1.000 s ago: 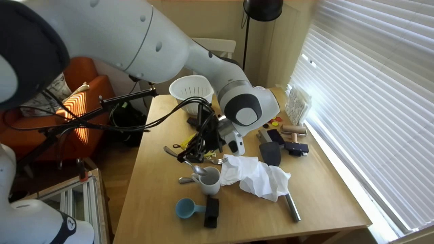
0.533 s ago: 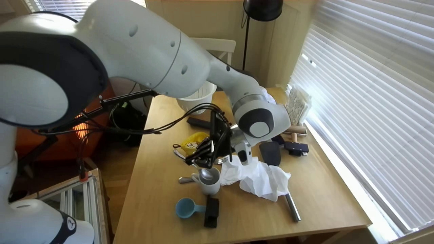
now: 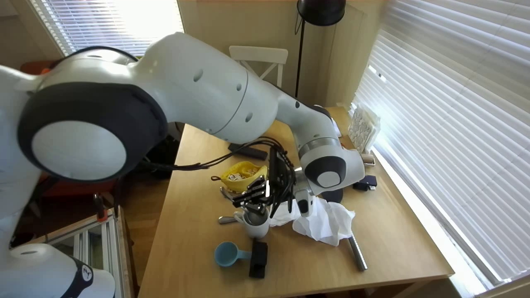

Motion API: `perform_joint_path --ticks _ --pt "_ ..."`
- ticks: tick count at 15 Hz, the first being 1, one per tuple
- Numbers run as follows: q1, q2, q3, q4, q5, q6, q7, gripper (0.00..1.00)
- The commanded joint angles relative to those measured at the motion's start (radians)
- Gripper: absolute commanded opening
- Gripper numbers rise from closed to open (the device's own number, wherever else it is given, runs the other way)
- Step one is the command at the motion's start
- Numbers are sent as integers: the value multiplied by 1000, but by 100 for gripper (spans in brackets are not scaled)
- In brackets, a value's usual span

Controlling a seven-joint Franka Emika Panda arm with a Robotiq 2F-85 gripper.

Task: Put the silver spoon in the mug.

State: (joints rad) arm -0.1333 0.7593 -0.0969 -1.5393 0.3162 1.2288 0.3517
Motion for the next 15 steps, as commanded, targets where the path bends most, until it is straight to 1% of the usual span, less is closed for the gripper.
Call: perform_joint_path --ticks 1,8,11,15 --pt "-21 86 -6 97 41 -49 -16 3" --pt "-43 169 -4 185 72 -81 -10 3" --pt "-46 181 -7 195 71 -72 -12 3" --pt "-42 171 -8 178 59 -56 -28 3"
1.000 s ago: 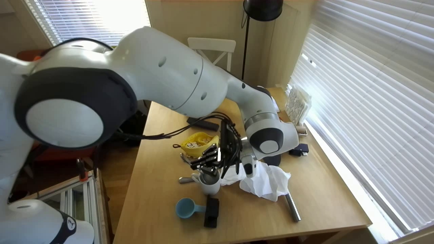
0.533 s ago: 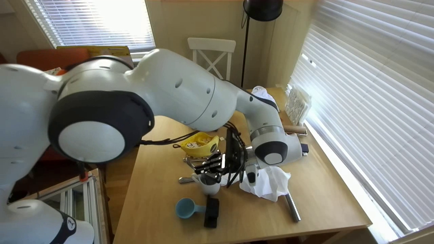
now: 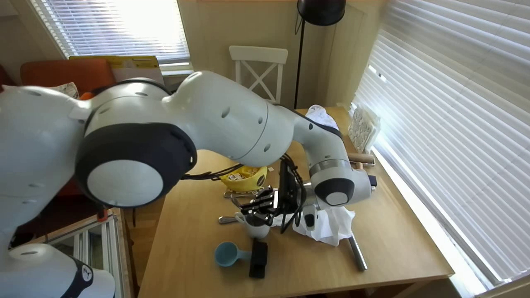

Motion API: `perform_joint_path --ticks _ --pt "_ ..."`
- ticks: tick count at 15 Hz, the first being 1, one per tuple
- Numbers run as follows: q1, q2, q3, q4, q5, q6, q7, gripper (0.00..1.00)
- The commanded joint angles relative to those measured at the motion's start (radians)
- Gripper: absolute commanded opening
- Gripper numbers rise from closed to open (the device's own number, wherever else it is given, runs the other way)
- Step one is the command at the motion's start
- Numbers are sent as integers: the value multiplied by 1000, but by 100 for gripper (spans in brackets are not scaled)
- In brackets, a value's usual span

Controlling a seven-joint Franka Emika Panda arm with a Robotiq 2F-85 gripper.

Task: Put the silver spoon in the mug.

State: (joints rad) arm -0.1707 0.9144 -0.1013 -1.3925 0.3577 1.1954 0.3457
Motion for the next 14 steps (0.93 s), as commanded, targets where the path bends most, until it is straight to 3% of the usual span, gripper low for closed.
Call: perform_joint_path --ticks 1,2,3,7,10,14 --pt "-3 8 -5 21 16 -17 -25 19" --pt "-2 3 -5 15 15 -15 -27 38" --pt "-1 -6 -5 5 14 -13 -31 47" --pt "7 -47 -13 -34 11 4 -28 73" --pt "28 -164 -33 -136 9 86 -11 95" --pt "83 -383 -58 -312 -76 254 -32 100"
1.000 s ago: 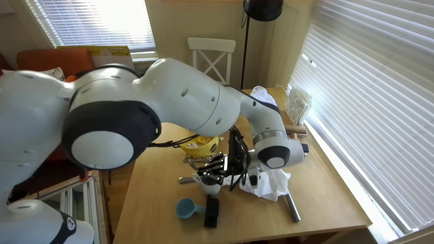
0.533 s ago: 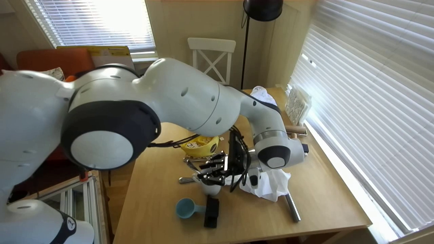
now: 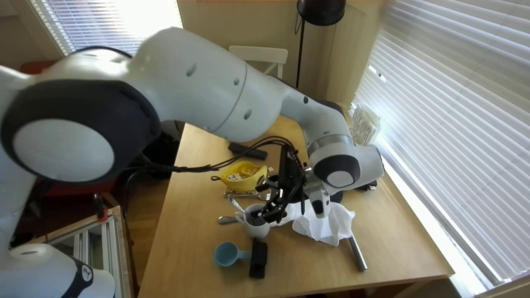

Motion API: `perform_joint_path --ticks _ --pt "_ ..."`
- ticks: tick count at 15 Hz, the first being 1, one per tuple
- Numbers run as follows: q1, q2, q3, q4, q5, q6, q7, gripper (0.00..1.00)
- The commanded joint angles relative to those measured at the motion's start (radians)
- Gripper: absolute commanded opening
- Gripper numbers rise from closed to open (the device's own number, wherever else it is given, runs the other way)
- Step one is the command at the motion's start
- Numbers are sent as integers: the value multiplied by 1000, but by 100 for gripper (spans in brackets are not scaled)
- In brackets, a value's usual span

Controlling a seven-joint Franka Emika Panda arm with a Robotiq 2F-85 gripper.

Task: Put the silver spoon in the mug.

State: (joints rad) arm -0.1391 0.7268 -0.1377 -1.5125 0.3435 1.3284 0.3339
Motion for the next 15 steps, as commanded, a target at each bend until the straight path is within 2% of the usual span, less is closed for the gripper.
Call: perform_joint_path --ticks 1,9,15 --pt "66 -249 -23 -233 -100 145 -24 100" --pt "142 -691 17 -587 -459 295 4 100" --pt "116 -1016 75 -873 -684 404 -45 100"
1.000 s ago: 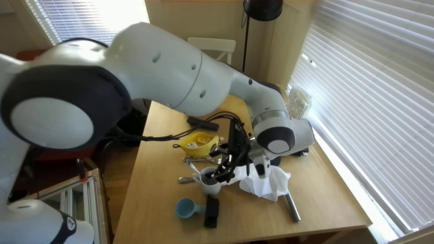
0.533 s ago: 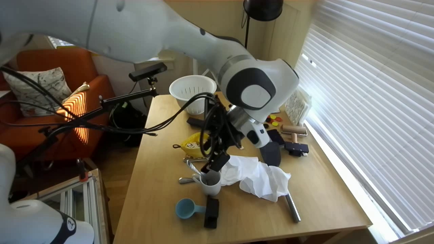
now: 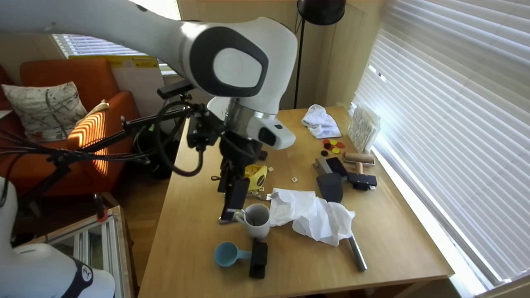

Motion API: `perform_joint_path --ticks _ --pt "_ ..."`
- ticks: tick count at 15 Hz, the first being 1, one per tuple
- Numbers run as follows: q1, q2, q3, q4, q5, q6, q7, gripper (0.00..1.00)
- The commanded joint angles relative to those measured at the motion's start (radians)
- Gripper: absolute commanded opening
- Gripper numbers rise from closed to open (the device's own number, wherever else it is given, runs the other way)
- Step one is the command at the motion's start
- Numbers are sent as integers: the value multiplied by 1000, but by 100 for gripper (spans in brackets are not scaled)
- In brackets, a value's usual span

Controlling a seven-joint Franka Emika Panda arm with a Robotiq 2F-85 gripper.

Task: Put the silver spoon in the mug.

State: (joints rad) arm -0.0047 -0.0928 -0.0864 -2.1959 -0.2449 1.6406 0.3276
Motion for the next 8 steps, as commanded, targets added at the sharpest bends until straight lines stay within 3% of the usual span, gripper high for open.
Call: perform_joint_path --ticks 1,2,3,8 --pt "-26 -249 27 -239 -129 115 -54 100" --pt "-35 -303 27 -286 -165 139 -74 100" --pt "-33 -156 35 -146 -95 68 -34 100" --pt "-47 -283 39 -261 -131 115 -63 100"
